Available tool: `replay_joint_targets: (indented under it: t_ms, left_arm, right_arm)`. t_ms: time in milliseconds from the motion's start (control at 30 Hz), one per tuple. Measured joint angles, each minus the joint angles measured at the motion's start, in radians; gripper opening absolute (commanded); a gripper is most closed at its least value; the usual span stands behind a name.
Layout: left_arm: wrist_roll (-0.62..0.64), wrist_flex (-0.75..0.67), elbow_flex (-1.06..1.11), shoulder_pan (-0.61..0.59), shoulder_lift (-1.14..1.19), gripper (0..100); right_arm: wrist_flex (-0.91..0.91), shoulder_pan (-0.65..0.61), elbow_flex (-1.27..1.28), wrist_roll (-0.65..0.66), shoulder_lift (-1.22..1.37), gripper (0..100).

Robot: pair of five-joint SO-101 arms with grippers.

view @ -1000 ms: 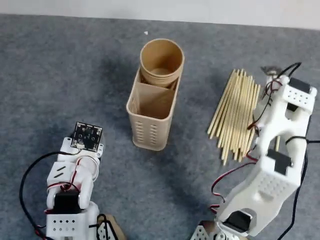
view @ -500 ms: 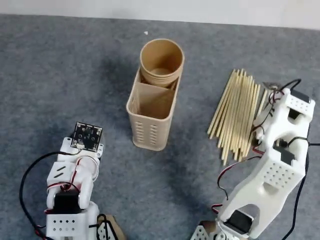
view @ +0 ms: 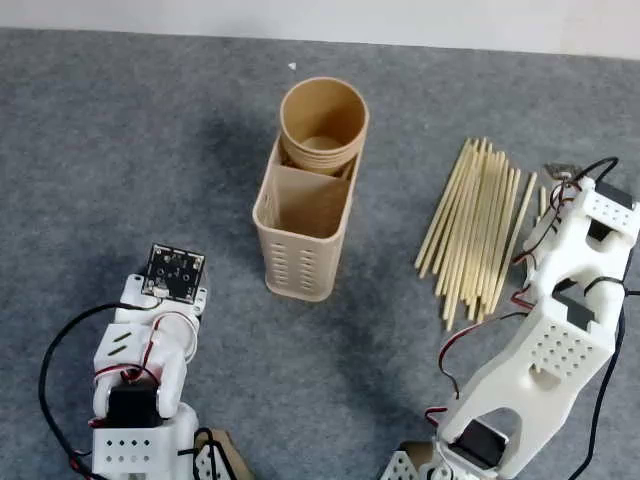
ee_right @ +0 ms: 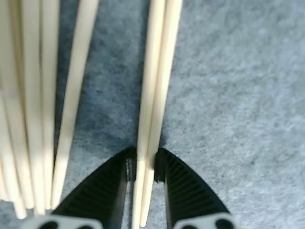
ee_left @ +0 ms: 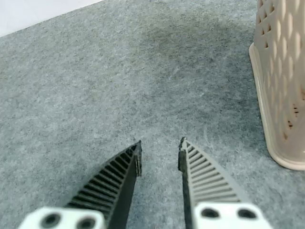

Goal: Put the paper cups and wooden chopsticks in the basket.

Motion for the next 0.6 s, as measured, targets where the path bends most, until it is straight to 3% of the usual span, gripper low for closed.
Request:
replay_joint_targets:
  t_ms: [267, 600]
  left_arm:
    - [0.000, 0.000, 0.000, 0.000, 0.000, 16]
    - [0.000, 0.000, 0.000, 0.000, 0.000, 16]
  right_arm:
    - [0.124, -0.054, -0.308, -0.203, -0.189, 0.5]
    - [0.160, -0.379, -0.578, -0.430, -0.491, 0.5]
